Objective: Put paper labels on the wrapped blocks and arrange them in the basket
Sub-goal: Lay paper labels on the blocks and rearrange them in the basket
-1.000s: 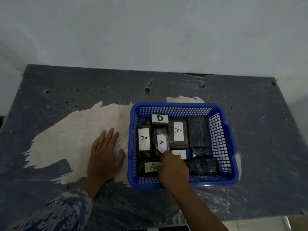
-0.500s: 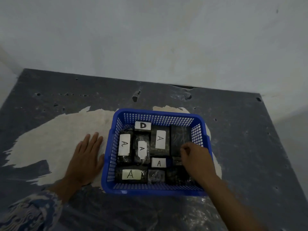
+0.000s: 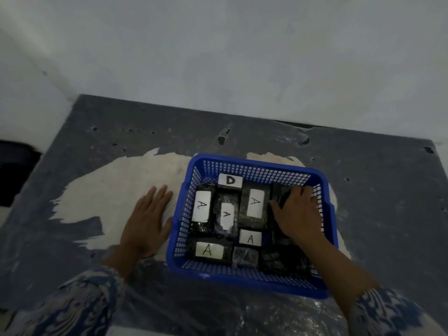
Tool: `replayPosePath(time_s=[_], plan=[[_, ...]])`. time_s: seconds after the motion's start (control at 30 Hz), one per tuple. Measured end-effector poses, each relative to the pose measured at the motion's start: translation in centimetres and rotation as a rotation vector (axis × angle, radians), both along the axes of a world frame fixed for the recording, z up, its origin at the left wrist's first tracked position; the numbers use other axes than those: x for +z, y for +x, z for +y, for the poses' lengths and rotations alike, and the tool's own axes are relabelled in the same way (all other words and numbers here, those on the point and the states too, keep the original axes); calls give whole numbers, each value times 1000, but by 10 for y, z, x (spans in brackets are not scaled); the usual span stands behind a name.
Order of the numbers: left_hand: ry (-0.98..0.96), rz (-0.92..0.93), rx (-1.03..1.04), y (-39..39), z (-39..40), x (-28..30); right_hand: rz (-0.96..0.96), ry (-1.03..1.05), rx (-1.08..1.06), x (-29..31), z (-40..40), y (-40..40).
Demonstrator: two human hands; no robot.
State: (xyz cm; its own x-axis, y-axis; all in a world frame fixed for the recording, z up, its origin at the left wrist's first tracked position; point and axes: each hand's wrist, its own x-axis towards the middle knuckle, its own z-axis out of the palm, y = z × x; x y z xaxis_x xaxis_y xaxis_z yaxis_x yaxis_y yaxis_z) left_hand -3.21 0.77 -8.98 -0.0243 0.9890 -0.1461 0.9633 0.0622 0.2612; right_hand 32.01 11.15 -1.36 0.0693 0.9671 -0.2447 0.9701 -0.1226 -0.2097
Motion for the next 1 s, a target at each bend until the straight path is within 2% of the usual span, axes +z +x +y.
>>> replayPosePath(time_s=[0.37,0.57,0.67,0.83,0.93,1.0], plan=[[32,-30,5,-4,2,-10,-62,-16,16,-2,5,-5],[37,-42,10,-4,3,-6,87,78,36,19,-3,-3],[32,-44,15,-2,3,-3,-15,108,181,24,-11,13],[29,-29,14,-2,4,-4,-62,45,139,30,-12,24],[23,-16,12,-2,3,-4,-25,91,246,32,-17,23],[22,-15,12,-3,3,-4,43,101,155,35,-17,27]])
